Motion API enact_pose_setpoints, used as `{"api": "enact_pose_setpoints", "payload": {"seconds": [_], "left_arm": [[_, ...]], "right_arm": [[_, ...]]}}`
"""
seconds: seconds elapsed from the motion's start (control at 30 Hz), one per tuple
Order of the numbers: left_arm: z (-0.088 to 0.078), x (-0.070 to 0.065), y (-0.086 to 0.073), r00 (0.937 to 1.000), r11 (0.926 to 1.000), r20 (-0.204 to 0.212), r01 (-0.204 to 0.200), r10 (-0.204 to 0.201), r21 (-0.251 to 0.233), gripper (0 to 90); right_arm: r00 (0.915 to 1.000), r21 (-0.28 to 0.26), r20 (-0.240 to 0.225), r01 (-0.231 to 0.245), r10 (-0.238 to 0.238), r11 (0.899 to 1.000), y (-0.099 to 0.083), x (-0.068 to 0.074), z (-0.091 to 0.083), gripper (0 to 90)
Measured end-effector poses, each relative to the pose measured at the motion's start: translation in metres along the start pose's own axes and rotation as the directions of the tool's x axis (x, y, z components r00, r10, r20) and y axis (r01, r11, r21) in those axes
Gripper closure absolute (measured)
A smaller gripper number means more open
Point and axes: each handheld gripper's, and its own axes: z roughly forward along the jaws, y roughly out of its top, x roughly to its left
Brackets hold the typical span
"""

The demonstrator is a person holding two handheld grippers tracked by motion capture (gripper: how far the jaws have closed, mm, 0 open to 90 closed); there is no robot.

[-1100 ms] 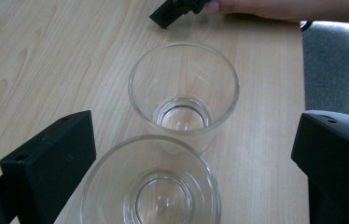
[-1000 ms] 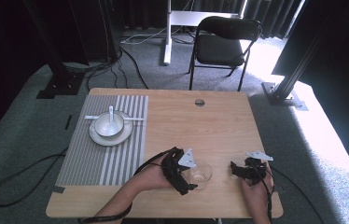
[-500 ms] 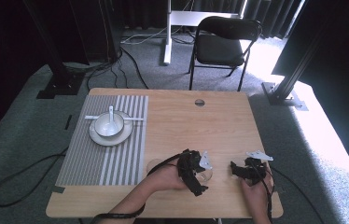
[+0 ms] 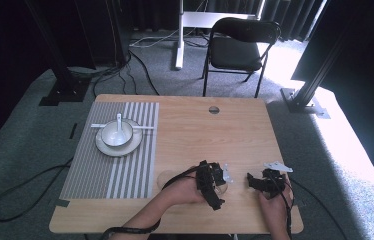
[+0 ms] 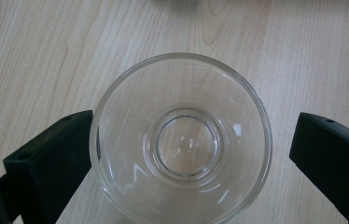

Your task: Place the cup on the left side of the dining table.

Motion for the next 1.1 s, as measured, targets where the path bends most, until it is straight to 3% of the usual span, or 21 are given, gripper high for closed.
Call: {"api": "enact_pose_setpoints", "payload": {"seconds": [0.17,0.27,0.33,0.6,0.83,1.1], "left_arm": [[0.0058,-0.0026,0.0022,0.9995,0.9988,-0.032,-0.005,0.006,0.049,7.0],[0.0059,-0.0027,0.0017,0.9986,0.9993,-0.053,-0.008,0.010,0.037,13.9],[0.0050,-0.0023,0.0018,0.9994,0.9993,-0.033,-0.007,0.008,0.036,15.5],[0.0039,-0.0048,0.0030,0.9998,0.9993,-0.016,-0.007,0.008,0.037,16.6],[0.0009,-0.0035,0.0048,0.9996,0.9997,0.020,0.018,-0.018,0.015,18.2],[0.0012,-0.0064,0.0072,0.9999,0.9998,0.014,0.009,-0.009,0.019,18.3]], "right_arm": [[1.0000,0.000,0.000,0.000,0.000,1.000,0.0000,0.0000,0.0000,12.0],[1.0000,0.000,0.000,0.000,0.000,1.000,0.0000,0.0000,0.0000,12.0],[1.0000,0.000,0.000,0.000,0.000,1.000,0.0000,0.0000,0.0000,12.0],[1.0000,0.000,0.000,0.000,0.000,1.000,0.0000,0.0000,0.0000,12.0],[1.0000,0.000,0.000,0.000,0.000,1.000,0.0000,0.0000,0.0000,12.1],[1.0000,0.000,0.000,0.000,0.000,1.000,0.0000,0.0000,0.0000,12.1]]}}
